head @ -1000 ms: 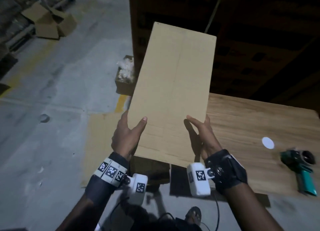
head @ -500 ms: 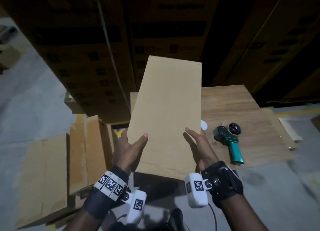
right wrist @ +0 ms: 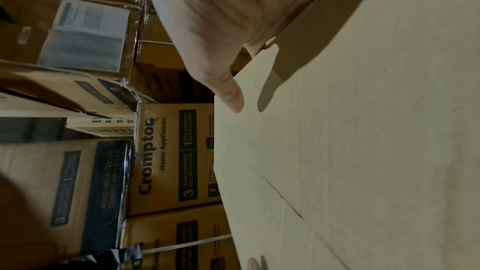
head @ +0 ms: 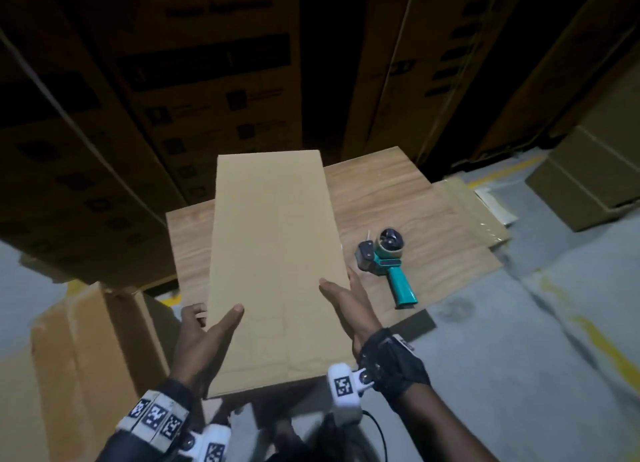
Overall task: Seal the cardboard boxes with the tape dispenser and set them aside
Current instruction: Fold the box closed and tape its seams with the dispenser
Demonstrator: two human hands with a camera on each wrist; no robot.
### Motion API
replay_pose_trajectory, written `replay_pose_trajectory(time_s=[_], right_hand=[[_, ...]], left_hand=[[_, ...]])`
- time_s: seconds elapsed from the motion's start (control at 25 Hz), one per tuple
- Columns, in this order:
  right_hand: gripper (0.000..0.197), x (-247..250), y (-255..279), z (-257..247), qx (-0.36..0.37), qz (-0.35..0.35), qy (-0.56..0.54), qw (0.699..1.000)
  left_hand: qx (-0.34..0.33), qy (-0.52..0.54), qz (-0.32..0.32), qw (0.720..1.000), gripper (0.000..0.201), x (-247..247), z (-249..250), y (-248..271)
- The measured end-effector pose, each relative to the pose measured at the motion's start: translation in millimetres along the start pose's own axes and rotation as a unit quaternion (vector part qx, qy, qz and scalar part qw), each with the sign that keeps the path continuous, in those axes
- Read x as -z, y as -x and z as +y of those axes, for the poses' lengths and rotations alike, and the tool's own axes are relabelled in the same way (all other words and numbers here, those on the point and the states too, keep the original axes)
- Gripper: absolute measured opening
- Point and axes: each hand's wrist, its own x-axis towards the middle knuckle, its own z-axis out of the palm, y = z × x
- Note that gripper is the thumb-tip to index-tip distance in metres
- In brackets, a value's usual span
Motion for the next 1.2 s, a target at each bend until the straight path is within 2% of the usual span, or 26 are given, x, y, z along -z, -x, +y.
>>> replay_pose_trajectory(time_s=[0.12, 0.2, 0.32, 0.44, 0.56, 0.64, 0.72, 0.8, 0.84, 0.92, 0.96, 1.0, 1.08, 1.12, 1.2], right_hand=[[0.072, -6.9, -4.1, -4.8, 0.005, 0.029, 0.057, 0.998], [0.072, -12.0, -21.6, -10.9, 0.008, 0.033, 0.091, 0.995], [0.073, -14.0, -56.7, -16.2, 0.018, 0.004, 0.151, 0.988], [0.071, -12.8, -108.3, -27.2, 0.038, -0.037, 0.235, 0.97], [0.073, -3.5, -161.6, -38.6, 0.047, -0.096, 0.245, 0.964], [0.075, -0.4, -156.5, -65.5, 0.043, -0.116, 0.22, 0.968], [0.059, 22.0, -146.8, -84.6, 0.029, -0.121, 0.179, 0.976], [0.041, 71.5, -141.3, -82.8, 0.036, -0.057, 0.168, 0.984], [0.036, 97.8, -140.0, -73.3, 0.035, 0.015, 0.172, 0.984], [0.038, 152.3, -139.4, -46.0, 0.008, 0.141, 0.211, 0.967], [0.046, 175.8, -138.9, -32.0, -0.023, 0.177, 0.255, 0.95], [0.058, 193.5, -139.0, -17.6, -0.062, 0.174, 0.298, 0.937], [0.073, 205.2, -137.3, 3.8, -0.126, 0.102, 0.323, 0.933], [0.072, 203.7, -140.0, 12.2, -0.14, 0.066, 0.308, 0.939], [0.064, 196.6, -150.6, 24.7, -0.132, 0.057, 0.284, 0.948]], left_hand=[[-0.011, 0.003, -0.005, 1.0, 0.069, -2.8, 5.6, -7.5], [0.003, 0.03, -0.006, 1.0, 0.076, -5.7, 5.5, -14.4], [0.021, 0.058, 0.028, 0.998, 0.084, -11.7, 1.4, -19.1], [0.028, 0.081, 0.075, 0.993, 0.077, -27.1, 14.1, -22.0], [0.03, 0.113, 0.088, 0.989, 0.073, -48.4, 34.5, -26.4], [0.036, 0.135, 0.085, 0.987, 0.075, -57.5, 39.5, -32.2], [0.043, 0.135, 0.067, 0.988, 0.083, -63.8, 33.7, -36.9], [0.042, 0.13, 0.054, 0.989, 0.09, -75.1, 26.2, -39.2], [0.044, 0.134, 0.059, 0.988, 0.093, -80.0, 22.6, -38.9], [0.047, 0.144, 0.078, 0.985, 0.098, -98.0, 24.0, -34.4], [0.049, 0.145, 0.087, 0.984, 0.097, -111.5, 27.7, -31.7], [0.053, 0.144, 0.098, 0.983, 0.094, -127.0, 30.9, -29.1], [0.056, 0.147, 0.122, 0.98, 0.089, -154.4, 37.2, -24.4], [0.061, 0.15, 0.13, 0.978, 0.088, -166.2, 39.8, -22.1], [0.067, 0.147, 0.143, 0.977, 0.089, -187.3, 44.0, -18.7]])
